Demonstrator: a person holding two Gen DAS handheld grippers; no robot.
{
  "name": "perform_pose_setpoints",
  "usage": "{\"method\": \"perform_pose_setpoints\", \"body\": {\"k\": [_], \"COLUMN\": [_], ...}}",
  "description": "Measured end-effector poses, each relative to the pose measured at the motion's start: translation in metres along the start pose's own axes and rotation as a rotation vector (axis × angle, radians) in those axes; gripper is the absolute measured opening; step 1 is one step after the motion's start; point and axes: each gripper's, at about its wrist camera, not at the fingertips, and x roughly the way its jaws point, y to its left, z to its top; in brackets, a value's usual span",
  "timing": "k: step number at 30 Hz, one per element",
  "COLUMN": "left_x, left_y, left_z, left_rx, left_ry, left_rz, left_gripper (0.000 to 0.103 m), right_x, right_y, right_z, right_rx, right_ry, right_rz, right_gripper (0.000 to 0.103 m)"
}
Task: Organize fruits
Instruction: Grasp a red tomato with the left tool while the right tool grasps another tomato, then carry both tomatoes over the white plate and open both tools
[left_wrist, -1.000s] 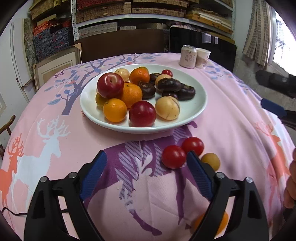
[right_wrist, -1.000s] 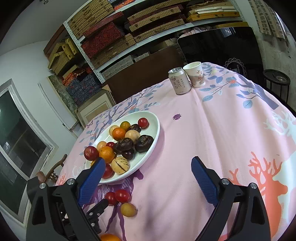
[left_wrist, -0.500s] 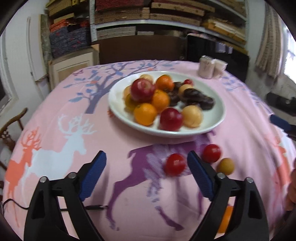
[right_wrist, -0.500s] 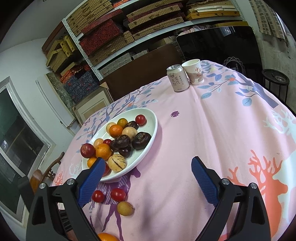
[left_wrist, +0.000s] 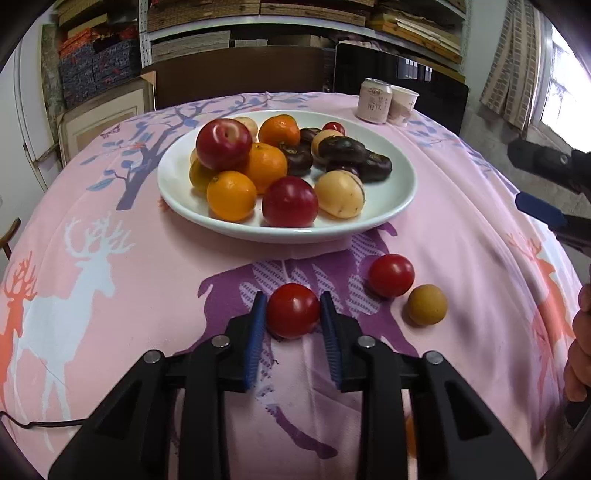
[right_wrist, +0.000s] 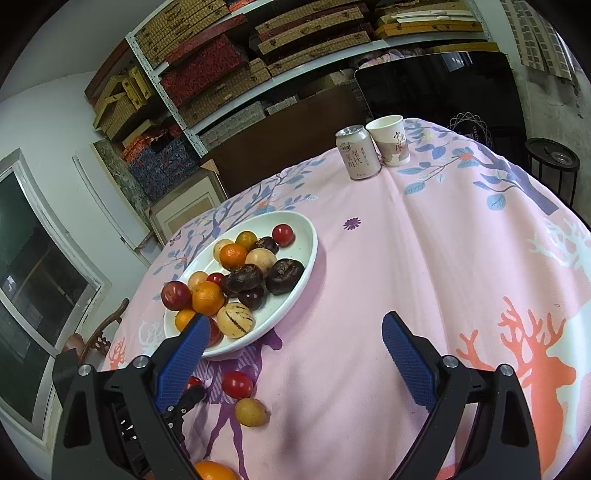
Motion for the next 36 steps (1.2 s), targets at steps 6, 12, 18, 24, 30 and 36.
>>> {"method": "perform_pose_setpoints", "body": {"k": [6, 12, 18, 24, 30, 36], "left_x": [-0.007, -0.017, -0.024, -0.025, -0.025, -0.019], "left_y": [0.005, 0.025, 0.037, 0.039, 0.039, 0.038], "left_z": [0.002, 0.008, 0.009, 0.01, 0.01, 0.008], "left_rx": [-0.022, -0.109, -0.154, -0.161, -0.163, -0.158], "left_ry": [-0.027, -0.054, -0.066, -0.061, -0.053, -0.028], "left_rz": [0.041, 0.066, 0.07, 0.061, 0.052, 0.029], "left_gripper": [0.028, 0.028, 0.028, 0.028, 0.028, 0.028], "right_x": [0.012, 0.044, 0.062, 0.077, 0.079, 0.064], "right_y": [0.009, 0.054, 0.08, 0.089, 0.091, 0.078], "right_z": [-0.005, -0.036, -0.054, -0.059, -0.063, -0.051], "right_rx": [-0.065, -0.342, -0.481, -0.529, -0.538, -0.449], "right_ry": [0.057, 0.177, 0.208, 0.268, 0.283, 0.245], "right_rz": [-0.016, -0.08, -0.11, -0.097, -0.073, -0.037], "right_gripper": [0.095, 0.095, 0.082, 0.05, 0.03, 0.03]}}
